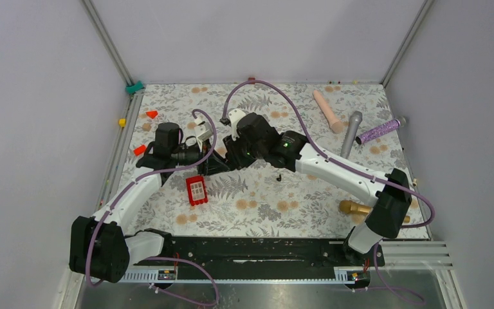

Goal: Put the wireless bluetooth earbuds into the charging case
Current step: Insert the left earbud into the left side groove of the charging case.

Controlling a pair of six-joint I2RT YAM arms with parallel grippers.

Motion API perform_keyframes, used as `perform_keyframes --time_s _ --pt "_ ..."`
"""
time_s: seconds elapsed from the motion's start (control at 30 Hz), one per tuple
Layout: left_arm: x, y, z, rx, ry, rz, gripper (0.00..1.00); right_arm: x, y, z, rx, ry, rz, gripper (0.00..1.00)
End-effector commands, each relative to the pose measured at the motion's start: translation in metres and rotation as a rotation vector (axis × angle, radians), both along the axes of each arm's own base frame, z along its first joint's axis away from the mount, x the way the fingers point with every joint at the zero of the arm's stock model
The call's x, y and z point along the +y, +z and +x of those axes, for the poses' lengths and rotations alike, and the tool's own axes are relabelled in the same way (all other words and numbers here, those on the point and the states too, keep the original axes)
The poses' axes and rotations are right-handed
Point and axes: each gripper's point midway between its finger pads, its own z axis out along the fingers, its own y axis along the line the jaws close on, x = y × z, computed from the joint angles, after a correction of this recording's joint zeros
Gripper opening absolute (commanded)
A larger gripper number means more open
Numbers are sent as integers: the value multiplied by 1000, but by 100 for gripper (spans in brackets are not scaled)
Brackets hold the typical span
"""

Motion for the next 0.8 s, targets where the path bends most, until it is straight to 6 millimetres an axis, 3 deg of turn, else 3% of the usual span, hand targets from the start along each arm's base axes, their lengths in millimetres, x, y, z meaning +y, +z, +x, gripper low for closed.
perform_keyframes --time_s 0.0,0.17,0.43,0.53,0.63,0.77 --pt "-2 14 11 -90 7 -17 0 8 33 -20 -21 86 80 41" --pt "-2 15 10 -93 2 -20 0 9 42 -27 -18 122 107 51" --pt "-3 21 0 -113 -46 -44 0 7 47 -26 -42 133 100 55" --pt "-4 26 -7 -133 -76 -56 0 2 58 -24 -82 150 94 55" --pt "-2 30 -9 -152 -79 -60 0 -11 79 -23 -172 197 72 56" --pt "-1 33 -8 -172 -68 -52 0 -46 93 -8 -323 191 13 58"
